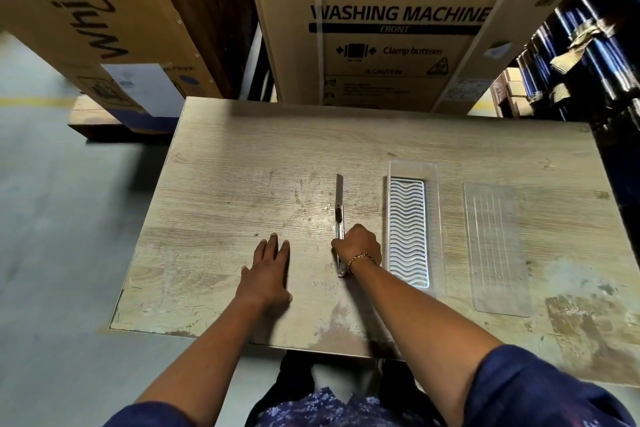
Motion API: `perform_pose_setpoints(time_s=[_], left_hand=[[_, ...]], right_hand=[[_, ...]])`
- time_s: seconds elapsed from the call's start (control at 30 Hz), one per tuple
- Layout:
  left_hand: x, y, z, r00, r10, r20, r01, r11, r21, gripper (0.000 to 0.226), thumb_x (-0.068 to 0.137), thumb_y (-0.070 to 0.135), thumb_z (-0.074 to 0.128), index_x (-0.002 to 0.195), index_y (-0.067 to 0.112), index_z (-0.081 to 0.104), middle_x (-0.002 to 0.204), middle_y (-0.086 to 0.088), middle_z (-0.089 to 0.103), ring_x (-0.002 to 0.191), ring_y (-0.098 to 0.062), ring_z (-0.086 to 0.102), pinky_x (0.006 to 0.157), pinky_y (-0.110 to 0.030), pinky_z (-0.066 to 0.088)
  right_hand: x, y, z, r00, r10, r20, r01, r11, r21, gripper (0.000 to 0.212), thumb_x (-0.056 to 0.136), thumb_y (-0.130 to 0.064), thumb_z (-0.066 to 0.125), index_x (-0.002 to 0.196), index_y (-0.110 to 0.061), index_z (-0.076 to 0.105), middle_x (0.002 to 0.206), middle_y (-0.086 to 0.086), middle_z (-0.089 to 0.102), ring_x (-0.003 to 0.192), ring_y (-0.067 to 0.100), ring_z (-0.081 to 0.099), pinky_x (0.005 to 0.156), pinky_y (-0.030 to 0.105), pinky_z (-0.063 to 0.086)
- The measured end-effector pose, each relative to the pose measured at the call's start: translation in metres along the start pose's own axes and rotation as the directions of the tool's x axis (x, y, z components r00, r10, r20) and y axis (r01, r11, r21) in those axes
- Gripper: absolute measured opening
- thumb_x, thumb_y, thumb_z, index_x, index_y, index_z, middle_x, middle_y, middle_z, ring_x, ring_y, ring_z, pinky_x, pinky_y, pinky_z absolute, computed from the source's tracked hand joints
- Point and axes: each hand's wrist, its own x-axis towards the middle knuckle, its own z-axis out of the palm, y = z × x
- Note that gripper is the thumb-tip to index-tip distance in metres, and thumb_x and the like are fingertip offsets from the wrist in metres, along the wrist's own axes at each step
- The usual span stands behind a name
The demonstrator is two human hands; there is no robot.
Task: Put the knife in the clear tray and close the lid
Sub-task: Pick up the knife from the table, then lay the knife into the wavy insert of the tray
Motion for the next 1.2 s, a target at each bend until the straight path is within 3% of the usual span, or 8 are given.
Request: perform_pose_setpoints(time_s=[0.1, 0.17, 0.37, 0.57, 0.63, 0.9, 1.03, 1.2], left_hand=[[0.000, 0.001, -0.001, 1.000, 0.000, -0.005, 0.000, 1.000, 0.003, 0.118, 0.072, 0.028, 0.081, 0.156, 0.026, -0.002, 0.166, 0.002, -0.015, 0.153, -0.025, -0.011, 0.111, -0.066, 0.030], [0.000, 0.001, -0.001, 1.000, 0.000, -0.008, 0.000, 1.000, 0.005, 0.118, 0.071, 0.028, 0.081, 0.156, 0.026, -0.002, 0.166, 0.002, -0.014, 0.153, -0.025, -0.011, 0.112, -0.065, 0.030], [-0.003, 0.002, -0.003, 1.000, -0.007, -0.001, 0.007, 1.000, 0.019, 0.119, 0.070, 0.030, 0.079, 0.156, 0.027, -0.004, 0.165, 0.003, -0.017, 0.153, -0.024, -0.011, 0.112, -0.063, 0.032], [-0.005, 0.014, -0.014, 1.000, -0.019, 0.013, 0.016, 0.987, 0.163, 0.109, 0.073, 0.033, 0.072, 0.156, 0.020, 0.003, 0.166, -0.004, -0.008, 0.153, -0.027, -0.001, 0.113, -0.061, 0.028], [-0.003, 0.022, -0.017, 1.000, -0.016, 0.005, 0.015, 0.984, 0.179, 0.103, 0.073, 0.035, 0.070, 0.154, 0.019, 0.009, 0.166, -0.004, -0.003, 0.152, -0.027, 0.002, 0.111, -0.060, 0.030], [0.003, 0.048, -0.015, 0.999, 0.008, 0.045, -0.015, 0.990, 0.143, 0.095, 0.071, 0.039, 0.069, 0.150, 0.021, 0.018, 0.163, -0.003, 0.004, 0.147, -0.027, 0.012, 0.103, -0.055, 0.039], [0.005, 0.048, -0.018, 0.999, 0.013, 0.053, -0.022, 0.985, 0.171, 0.092, 0.072, 0.046, 0.069, 0.148, 0.022, 0.023, 0.161, -0.003, 0.010, 0.145, -0.028, 0.019, 0.100, -0.053, 0.041], [0.009, 0.047, -0.022, 0.998, 0.034, 0.047, -0.041, 0.987, 0.158, 0.078, 0.073, 0.049, 0.070, 0.137, 0.021, 0.035, 0.149, -0.004, 0.025, 0.137, -0.028, 0.028, 0.093, -0.051, 0.043]], right_hand=[[0.000, 0.005, -0.002, 0.996, -0.072, 0.044, 0.066, 0.992, 0.110, 0.005, 0.076, -0.023, 0.064, 0.077, -0.020, 0.061, 0.085, 0.001, 0.066, 0.080, 0.023, 0.062, 0.064, 0.027, 0.044], [-0.002, 0.010, -0.004, 0.991, -0.116, 0.063, 0.096, 0.962, 0.256, 0.015, 0.076, -0.022, 0.069, 0.070, -0.023, 0.055, 0.076, -0.002, 0.064, 0.073, 0.020, 0.061, 0.063, 0.029, 0.047], [-0.023, 0.003, -0.051, 0.938, -0.257, 0.234, -0.008, 0.657, 0.754, 0.012, 0.093, -0.006, 0.057, 0.096, -0.014, 0.048, 0.082, 0.012, 0.068, 0.055, 0.021, 0.065, 0.047, 0.029, 0.050], [-0.038, -0.012, -0.130, 0.929, -0.358, 0.097, 0.163, 0.629, 0.760, 0.014, 0.096, -0.010, 0.039, 0.092, -0.022, 0.045, 0.072, 0.005, 0.058, 0.045, 0.012, 0.044, 0.046, 0.023, 0.039], [-0.041, -0.015, -0.151, 0.925, -0.378, 0.048, 0.213, 0.616, 0.758, 0.010, 0.093, -0.023, 0.040, 0.090, -0.019, 0.048, 0.068, 0.004, 0.054, 0.046, 0.014, 0.039, 0.047, 0.024, 0.032], [-0.056, -0.026, -0.199, 0.977, -0.200, -0.072, 0.192, 0.687, 0.701, 0.071, 0.065, -0.089, 0.046, 0.053, -0.020, 0.052, 0.050, -0.002, 0.046, 0.040, 0.011, 0.037, 0.046, 0.025, 0.030], [-0.052, -0.023, -0.200, 0.981, -0.154, -0.119, 0.192, 0.660, 0.727, 0.058, 0.074, -0.076, 0.053, 0.055, -0.021, 0.053, 0.048, -0.006, 0.048, 0.042, 0.010, 0.040, 0.047, 0.025, 0.032], [-0.040, -0.017, -0.197, 0.970, -0.237, -0.045, 0.164, 0.513, 0.842, 0.022, 0.096, -0.019, 0.047, 0.091, -0.009, 0.065, 0.070, 0.006, 0.058, 0.048, 0.013, 0.042, 0.040, 0.021, 0.035]])
